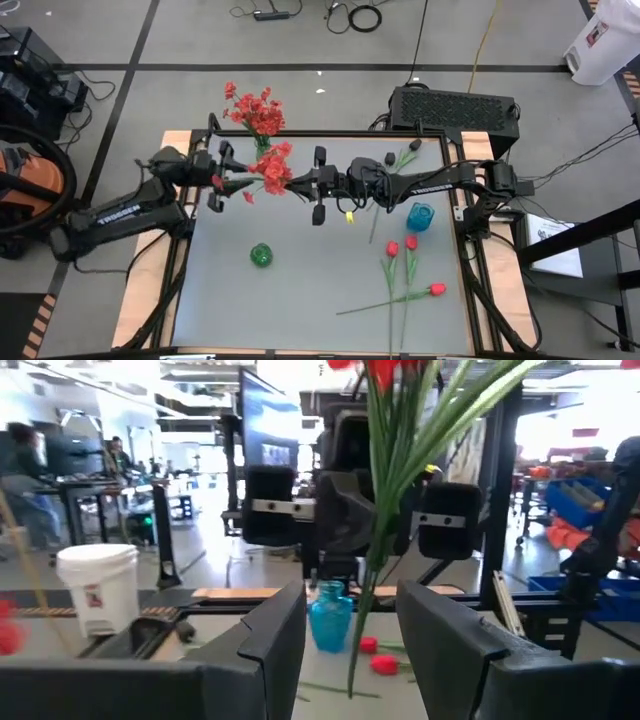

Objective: Sort flowers into vase by color
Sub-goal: Put the orange flowers into the top green vase

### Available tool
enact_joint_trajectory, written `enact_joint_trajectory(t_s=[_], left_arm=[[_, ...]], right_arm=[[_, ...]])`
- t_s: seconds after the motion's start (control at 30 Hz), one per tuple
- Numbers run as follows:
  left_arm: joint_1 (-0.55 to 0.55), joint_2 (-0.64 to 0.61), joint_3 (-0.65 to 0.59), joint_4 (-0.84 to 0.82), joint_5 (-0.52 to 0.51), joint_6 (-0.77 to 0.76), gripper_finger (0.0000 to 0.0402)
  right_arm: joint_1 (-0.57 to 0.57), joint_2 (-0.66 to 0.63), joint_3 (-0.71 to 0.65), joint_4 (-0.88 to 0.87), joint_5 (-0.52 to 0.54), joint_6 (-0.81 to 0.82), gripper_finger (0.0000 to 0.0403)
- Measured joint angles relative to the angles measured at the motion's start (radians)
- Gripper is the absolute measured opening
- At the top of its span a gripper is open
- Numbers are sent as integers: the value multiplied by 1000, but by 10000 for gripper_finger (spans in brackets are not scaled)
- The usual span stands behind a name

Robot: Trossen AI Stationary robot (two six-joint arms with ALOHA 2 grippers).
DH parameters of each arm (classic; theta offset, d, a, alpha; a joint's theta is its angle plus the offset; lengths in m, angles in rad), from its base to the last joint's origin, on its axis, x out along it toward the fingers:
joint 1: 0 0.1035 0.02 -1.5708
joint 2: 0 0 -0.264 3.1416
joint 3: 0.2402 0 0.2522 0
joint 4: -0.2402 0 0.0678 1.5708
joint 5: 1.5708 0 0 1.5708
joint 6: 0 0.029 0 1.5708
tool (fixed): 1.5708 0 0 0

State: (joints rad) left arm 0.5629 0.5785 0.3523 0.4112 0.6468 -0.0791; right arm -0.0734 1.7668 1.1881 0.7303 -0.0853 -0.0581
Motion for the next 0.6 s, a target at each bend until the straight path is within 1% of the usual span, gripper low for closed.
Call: enact_joint_trajectory(t_s=[0.17, 0.3, 0.4, 0.6], left_arm=[[-142, 121, 0, 140, -105, 36, 164], [-221, 209, 0, 269, -173, 59, 164], [-259, 260, 0, 341, -198, 66, 164], [-305, 335, 1, 430, -231, 67, 164]], right_arm=[[0, 0, 0, 0, 0, 17, 6], [0, -1, 0, -10, 0, 21, 6], [1, -1, 0, -28, 0, 21, 6], [1, -1, 0, -64, 0, 27, 6]])
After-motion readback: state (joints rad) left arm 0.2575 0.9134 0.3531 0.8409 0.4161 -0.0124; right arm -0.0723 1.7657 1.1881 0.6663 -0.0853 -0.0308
